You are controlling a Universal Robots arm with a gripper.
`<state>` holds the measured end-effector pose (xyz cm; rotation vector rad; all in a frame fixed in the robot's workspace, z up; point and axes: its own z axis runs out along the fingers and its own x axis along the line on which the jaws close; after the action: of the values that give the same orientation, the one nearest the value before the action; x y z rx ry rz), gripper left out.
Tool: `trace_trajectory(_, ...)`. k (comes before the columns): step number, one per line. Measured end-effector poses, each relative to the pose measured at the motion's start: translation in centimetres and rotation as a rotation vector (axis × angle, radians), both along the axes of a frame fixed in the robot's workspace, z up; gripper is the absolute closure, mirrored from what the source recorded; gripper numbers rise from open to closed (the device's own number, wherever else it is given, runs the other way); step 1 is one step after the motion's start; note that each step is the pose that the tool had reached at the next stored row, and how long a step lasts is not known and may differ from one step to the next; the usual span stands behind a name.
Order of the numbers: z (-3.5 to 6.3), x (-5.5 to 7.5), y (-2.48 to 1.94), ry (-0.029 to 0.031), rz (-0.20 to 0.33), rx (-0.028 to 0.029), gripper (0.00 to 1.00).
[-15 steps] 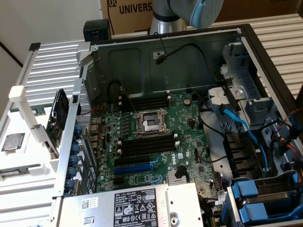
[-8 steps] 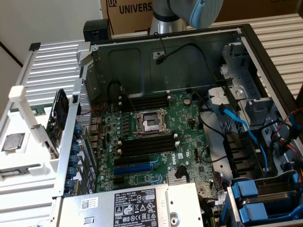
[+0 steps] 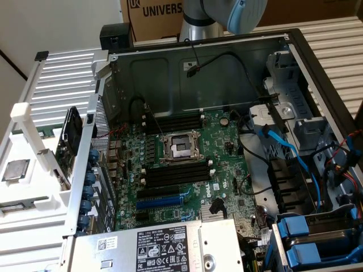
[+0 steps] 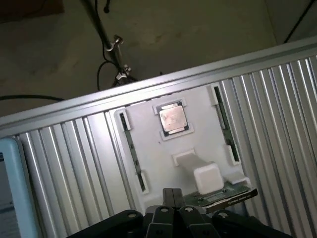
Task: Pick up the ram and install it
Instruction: 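Reach for the ram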
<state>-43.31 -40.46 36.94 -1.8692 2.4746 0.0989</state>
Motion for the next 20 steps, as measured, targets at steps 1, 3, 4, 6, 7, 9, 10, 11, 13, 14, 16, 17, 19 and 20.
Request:
trace_trajectory(1,-0.14,-0.2,-0.02,0.0,0.006,0.0003,0.89)
trace_trajectory(3,-0.49,-0.5,-0.11,-0.0001,0.016,0.0018,0.89)
trace_trajectory(4,-0.68,-0.5,-0.19,-0.0001,0.02,0.003,0.89)
trace_trajectory(6,-1.04,-0.6,-0.36,0.0004,0.029,0.0045,0.89)
trace_trajectory(7,-1.22,-0.7,-0.45,0.0008,0.034,0.0054,0.89)
trace_trajectory(9,-1.94,-0.7,-0.89,0.0053,0.06,0.0097,0.89)
trace_trajectory(10,-2.12,-0.7,-1.01,0.0068,0.068,0.011,0.89)
trace_trajectory(11,-2.32,-0.7,-1.1,0.0084,0.077,0.0124,0.89)
trace_trajectory(13,-2.68,-0.7,-1.21,0.0115,0.1,0.0146,0.89)
trace_trajectory(14,-2.85,-0.7,-1.21,0.0131,0.116,0.0147,0.89)
trace_trajectory(16,-3.01,-0.7,-1.21,0.0149,0.154,0.0145,0.89)
trace_trajectory(17,-3.07,-0.7,-1.21,0.0155,0.171,0.0144,0.89)
trace_trajectory(19,-3.26,-0.7,-1.21,0.0164,0.207,0.0143,0.89)
trace_trajectory(20,-3.54,-0.8,-1.22,0.0169,0.234,0.014,0.89)
